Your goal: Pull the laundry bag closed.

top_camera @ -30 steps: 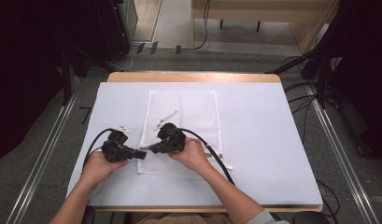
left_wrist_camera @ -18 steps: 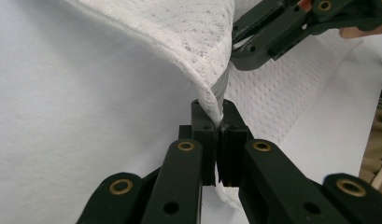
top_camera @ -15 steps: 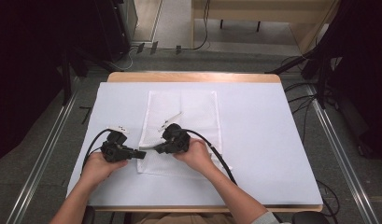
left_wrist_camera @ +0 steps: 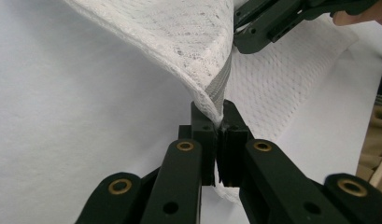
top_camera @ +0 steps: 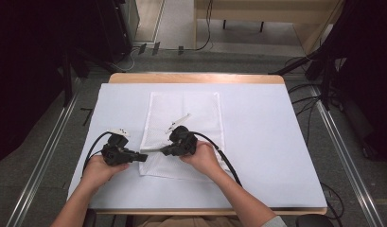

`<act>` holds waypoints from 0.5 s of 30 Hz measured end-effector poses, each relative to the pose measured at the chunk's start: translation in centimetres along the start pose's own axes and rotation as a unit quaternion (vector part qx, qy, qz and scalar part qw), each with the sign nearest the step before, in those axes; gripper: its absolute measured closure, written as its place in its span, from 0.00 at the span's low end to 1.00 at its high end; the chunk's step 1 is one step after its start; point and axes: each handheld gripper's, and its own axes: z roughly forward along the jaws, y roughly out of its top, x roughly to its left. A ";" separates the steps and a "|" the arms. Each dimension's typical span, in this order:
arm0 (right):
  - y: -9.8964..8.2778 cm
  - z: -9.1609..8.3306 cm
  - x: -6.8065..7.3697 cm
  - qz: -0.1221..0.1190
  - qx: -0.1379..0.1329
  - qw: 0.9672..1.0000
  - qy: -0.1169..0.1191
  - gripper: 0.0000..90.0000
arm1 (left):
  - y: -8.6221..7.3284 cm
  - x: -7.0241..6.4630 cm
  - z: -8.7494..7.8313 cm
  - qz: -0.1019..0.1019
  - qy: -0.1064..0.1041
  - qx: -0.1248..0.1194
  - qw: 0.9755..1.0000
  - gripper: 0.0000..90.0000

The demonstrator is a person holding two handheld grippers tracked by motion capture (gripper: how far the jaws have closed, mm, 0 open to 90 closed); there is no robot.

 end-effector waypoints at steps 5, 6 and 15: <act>-0.1 -0.1 0.0 0.002 0.005 1.000 -0.003 0.98 | 0.0 -0.1 0.1 0.000 0.002 0.001 1.000 0.98; -0.2 -0.1 -0.1 0.002 0.006 1.000 -0.003 0.98 | 0.0 -0.1 0.1 0.000 0.002 0.001 1.000 0.98; -0.6 -0.9 -0.1 0.000 0.000 1.000 -0.008 0.98 | -0.2 0.0 -0.1 -0.002 0.004 -0.005 1.000 0.98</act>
